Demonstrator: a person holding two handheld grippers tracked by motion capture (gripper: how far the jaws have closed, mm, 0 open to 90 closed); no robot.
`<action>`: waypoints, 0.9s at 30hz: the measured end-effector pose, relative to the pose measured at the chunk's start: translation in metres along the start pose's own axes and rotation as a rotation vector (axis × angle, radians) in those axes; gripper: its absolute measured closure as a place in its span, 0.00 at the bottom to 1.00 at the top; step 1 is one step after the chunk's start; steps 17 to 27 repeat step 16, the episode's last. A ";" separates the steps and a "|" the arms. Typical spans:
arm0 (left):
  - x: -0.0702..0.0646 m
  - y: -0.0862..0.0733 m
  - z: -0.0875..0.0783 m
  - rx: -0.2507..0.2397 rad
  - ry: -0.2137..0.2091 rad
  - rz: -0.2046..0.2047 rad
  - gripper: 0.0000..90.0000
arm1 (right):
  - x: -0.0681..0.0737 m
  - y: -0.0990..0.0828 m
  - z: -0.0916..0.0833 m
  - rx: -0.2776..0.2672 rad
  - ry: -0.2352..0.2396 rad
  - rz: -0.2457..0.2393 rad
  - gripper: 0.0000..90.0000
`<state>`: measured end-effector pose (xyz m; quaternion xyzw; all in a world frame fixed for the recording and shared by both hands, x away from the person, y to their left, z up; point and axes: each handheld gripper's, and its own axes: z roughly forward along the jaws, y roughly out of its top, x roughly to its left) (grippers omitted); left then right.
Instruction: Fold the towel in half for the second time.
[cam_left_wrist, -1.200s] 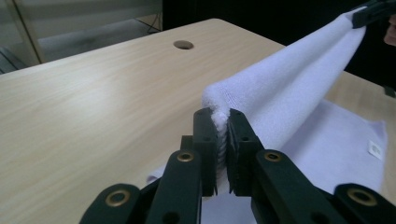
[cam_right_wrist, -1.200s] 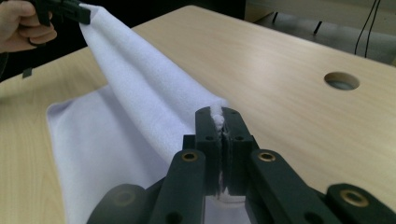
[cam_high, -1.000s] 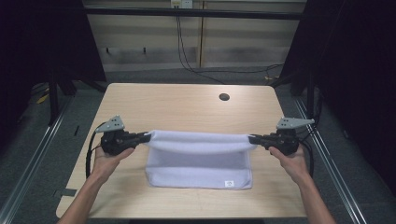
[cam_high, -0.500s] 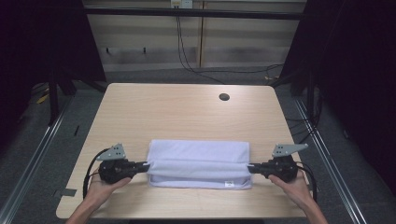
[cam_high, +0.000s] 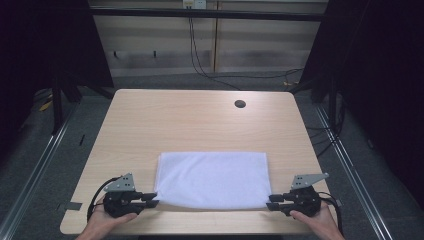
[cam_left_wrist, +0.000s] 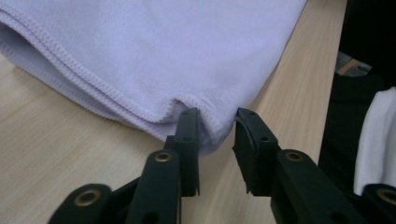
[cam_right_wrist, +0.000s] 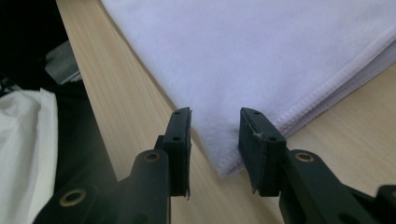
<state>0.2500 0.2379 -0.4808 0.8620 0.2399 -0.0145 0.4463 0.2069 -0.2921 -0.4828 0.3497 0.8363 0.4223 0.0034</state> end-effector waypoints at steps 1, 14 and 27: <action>0.001 0.001 -0.001 -0.018 0.007 -0.008 0.76 | 0.000 0.001 -0.001 -0.016 0.002 0.002 0.72; 0.034 0.006 -0.022 -0.238 0.302 -0.215 0.46 | -0.023 0.000 -0.036 -0.340 -0.211 0.105 0.54; 0.037 0.003 -0.025 -0.250 0.305 -0.209 0.42 | -0.030 -0.006 -0.041 -0.361 -0.251 0.137 0.49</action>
